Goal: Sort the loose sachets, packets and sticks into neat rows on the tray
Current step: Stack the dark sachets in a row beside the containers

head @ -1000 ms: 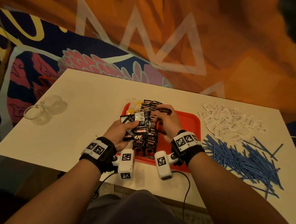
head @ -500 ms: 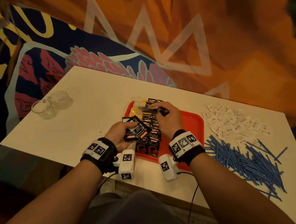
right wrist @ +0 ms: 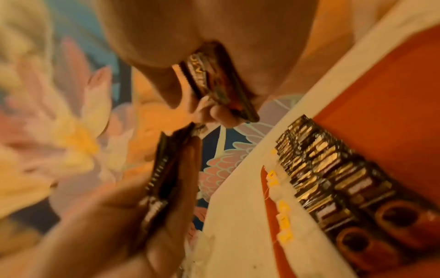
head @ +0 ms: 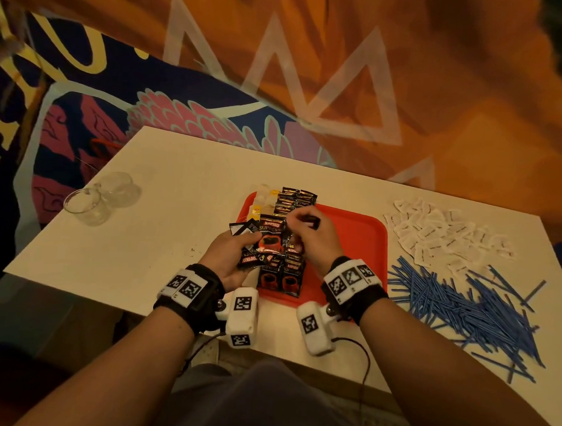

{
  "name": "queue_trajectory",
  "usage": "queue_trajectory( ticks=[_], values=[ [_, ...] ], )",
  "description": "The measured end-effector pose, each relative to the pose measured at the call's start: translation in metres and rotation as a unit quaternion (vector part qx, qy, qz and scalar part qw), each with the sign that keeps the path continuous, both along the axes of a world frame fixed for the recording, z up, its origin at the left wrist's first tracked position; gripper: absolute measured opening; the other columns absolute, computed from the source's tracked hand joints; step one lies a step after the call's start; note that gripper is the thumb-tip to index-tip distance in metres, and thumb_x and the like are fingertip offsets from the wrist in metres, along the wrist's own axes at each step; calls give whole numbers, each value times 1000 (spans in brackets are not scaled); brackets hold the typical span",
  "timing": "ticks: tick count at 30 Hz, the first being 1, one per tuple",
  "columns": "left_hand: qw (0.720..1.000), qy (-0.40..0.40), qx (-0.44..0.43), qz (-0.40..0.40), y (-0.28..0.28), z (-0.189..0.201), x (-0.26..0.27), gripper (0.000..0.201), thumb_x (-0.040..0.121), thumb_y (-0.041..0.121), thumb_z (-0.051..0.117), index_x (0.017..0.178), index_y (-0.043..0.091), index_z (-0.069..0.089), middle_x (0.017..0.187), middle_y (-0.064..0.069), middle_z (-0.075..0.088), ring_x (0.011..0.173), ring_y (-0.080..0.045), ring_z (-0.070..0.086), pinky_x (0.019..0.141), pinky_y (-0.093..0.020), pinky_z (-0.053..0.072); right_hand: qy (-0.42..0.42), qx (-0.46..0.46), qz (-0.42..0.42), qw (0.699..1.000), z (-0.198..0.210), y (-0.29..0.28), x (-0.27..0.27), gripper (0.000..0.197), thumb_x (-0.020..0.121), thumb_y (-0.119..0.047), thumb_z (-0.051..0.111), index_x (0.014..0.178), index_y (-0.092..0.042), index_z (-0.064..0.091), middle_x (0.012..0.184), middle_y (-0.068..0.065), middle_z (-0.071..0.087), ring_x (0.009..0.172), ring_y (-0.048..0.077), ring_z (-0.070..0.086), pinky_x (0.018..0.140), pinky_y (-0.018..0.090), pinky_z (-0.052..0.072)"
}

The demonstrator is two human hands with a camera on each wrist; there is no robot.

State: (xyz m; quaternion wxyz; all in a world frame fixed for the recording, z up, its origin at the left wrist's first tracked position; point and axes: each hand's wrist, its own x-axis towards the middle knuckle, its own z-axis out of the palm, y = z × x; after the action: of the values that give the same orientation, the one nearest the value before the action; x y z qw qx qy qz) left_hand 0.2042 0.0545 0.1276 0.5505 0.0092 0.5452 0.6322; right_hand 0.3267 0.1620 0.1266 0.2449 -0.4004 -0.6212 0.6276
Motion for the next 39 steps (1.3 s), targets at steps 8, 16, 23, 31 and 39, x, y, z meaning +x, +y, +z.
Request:
queue_trajectory(
  ticks=[8, 16, 23, 31, 39],
  values=[
    [998, -47, 35, -15, 0, 6, 6, 34, 96, 5, 52, 129, -2, 59, 117, -23, 68, 99, -32, 70, 85, -40, 59, 50, -130, 42, 989, -1, -3, -7, 37, 79, -3, 78, 114, -4, 65, 108, 16, 72, 99, 32, 70, 89, 50, 56],
    [1000, 27, 8, -2, -1, 0, 4, 22, 96, 0, 55, 117, 3, 61, 95, -15, 75, 81, -25, 74, 61, -34, 59, 110, -141, -91, 980, 8, -5, -5, 30, 84, 19, 57, 93, -9, 56, 92, 16, 68, 79, 26, 70, 71, 40, 58],
    [997, 72, 5, 3, -5, -2, -2, 32, 91, 2, 64, 123, 2, 62, 106, -20, 73, 91, -31, 73, 67, -37, 59, -9, -36, 16, 999, 10, -2, 1, 18, 86, -9, 72, 98, -19, 63, 92, 9, 63, 63, 13, 56, 56, 26, 49],
    [995, 83, -27, -45, -6, 6, 0, 44, 100, 42, 52, 113, 2, 64, 82, -10, 75, 70, -21, 73, 54, -28, 54, -160, 117, 128, 972, 2, -8, -5, 26, 78, -17, 81, 71, -30, 60, 77, -11, 62, 80, 16, 60, 83, 40, 53],
    [995, -96, 1, -28, -7, 9, -6, 47, 93, 52, 53, 111, 10, 63, 78, -9, 65, 59, -21, 62, 51, -29, 54, -44, 311, 90, 945, 10, -7, -5, 35, 75, 13, 63, 76, -21, 71, 91, -12, 63, 94, 10, 59, 91, 26, 46]
  ],
)
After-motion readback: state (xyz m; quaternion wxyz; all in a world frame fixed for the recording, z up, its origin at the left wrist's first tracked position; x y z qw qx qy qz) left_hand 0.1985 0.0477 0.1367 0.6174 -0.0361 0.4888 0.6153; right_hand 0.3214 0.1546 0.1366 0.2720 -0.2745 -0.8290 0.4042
